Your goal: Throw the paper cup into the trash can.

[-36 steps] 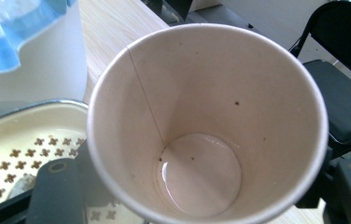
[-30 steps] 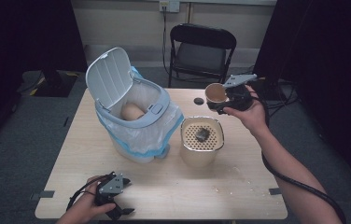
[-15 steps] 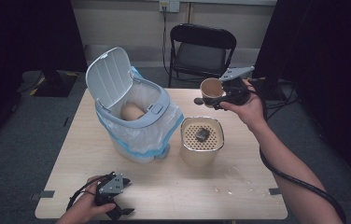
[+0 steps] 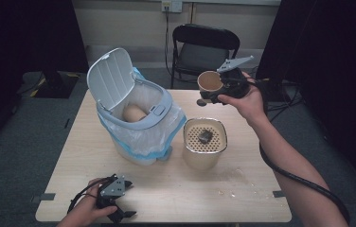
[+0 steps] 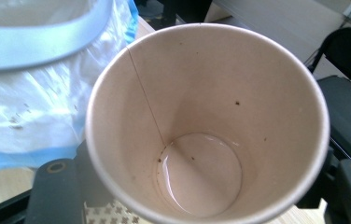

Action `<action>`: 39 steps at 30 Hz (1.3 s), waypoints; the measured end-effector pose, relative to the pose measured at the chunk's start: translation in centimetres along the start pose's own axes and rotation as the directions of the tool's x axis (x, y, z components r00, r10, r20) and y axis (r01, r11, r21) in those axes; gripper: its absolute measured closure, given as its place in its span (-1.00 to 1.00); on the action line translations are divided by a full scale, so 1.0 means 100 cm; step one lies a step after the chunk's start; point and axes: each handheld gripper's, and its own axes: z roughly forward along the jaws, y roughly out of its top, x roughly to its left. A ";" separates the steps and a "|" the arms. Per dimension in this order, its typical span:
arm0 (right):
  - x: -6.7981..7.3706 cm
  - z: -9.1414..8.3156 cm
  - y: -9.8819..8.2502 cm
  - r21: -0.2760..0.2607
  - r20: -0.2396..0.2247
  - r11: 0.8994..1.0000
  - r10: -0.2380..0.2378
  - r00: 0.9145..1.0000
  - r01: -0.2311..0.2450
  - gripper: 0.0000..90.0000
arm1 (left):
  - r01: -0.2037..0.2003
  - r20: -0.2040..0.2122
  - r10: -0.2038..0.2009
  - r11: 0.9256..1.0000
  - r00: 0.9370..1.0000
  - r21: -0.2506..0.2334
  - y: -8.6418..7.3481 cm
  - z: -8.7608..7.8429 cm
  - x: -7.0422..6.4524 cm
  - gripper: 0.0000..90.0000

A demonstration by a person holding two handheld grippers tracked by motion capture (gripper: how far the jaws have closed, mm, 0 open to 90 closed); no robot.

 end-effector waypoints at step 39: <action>0.036 0.021 0.071 -0.045 -0.100 0.998 -0.043 0.994 0.039 -0.40 | -0.001 -0.001 0.001 1.000 1.000 0.003 0.000 0.000 0.000 -1.00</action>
